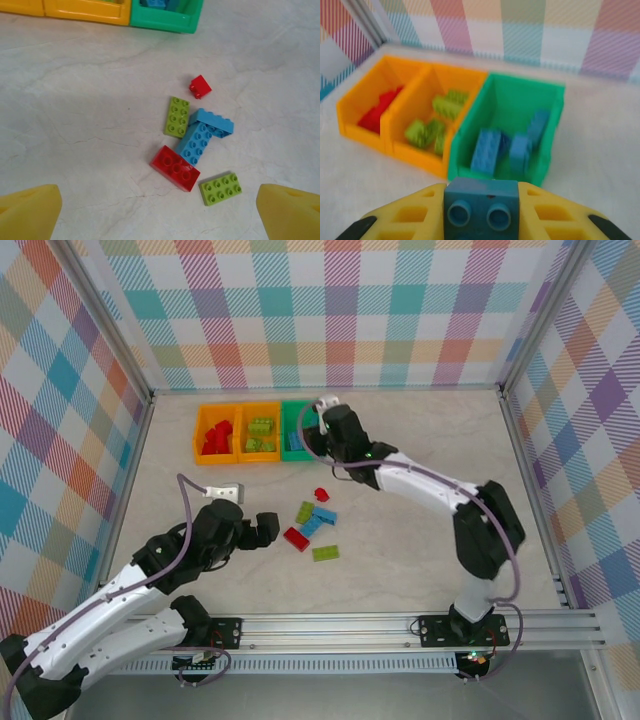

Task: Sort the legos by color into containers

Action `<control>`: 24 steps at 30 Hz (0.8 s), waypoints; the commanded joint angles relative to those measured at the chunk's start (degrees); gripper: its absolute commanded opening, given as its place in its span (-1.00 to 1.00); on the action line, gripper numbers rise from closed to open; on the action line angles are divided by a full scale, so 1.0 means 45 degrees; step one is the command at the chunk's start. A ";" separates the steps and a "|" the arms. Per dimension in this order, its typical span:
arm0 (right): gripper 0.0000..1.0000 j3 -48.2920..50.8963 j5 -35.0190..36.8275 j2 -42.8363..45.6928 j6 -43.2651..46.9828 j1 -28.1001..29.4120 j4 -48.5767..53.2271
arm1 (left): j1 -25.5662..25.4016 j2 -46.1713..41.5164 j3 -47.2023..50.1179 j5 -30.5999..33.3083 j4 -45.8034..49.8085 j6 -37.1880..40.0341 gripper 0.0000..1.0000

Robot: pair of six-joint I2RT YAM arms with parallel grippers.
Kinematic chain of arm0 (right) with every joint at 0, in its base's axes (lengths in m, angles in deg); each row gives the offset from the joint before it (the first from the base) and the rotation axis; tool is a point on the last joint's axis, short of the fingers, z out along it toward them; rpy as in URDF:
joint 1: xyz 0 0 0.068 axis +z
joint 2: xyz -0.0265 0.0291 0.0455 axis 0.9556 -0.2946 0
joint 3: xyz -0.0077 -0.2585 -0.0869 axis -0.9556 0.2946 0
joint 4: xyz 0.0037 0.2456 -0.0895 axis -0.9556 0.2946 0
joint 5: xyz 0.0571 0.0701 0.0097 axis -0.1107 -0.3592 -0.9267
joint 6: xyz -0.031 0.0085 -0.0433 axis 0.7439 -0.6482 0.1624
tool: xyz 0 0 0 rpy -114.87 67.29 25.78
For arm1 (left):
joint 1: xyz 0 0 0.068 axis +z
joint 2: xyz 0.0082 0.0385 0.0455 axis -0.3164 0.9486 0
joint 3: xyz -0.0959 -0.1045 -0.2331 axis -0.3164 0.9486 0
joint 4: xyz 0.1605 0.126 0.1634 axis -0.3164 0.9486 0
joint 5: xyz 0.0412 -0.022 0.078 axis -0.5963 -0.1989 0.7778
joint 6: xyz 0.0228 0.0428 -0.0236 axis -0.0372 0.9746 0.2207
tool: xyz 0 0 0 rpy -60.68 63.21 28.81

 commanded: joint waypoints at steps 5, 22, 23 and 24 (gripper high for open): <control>-0.50 -0.4244 -0.0349 -0.3953 0.1200 -0.0813 0.0099 | -0.0121 0.0202 0.0031 0.0449 0.0517 -0.1692 1.00; 0.13 -0.7748 -0.0707 -0.6152 0.2318 -0.1159 0.2125 | -0.0126 -0.0090 0.0785 0.0137 -0.0343 -0.1810 1.00; 0.14 -0.7337 -0.0845 -0.5690 0.2163 -0.1160 0.2266 | -0.0121 -0.0035 0.0815 0.0086 -0.0459 -0.1816 1.00; 0.15 -0.6836 -0.0979 -0.5177 0.1985 -0.1160 0.2327 | -0.0122 0.0044 0.0835 -0.0015 -0.0572 -0.1805 1.00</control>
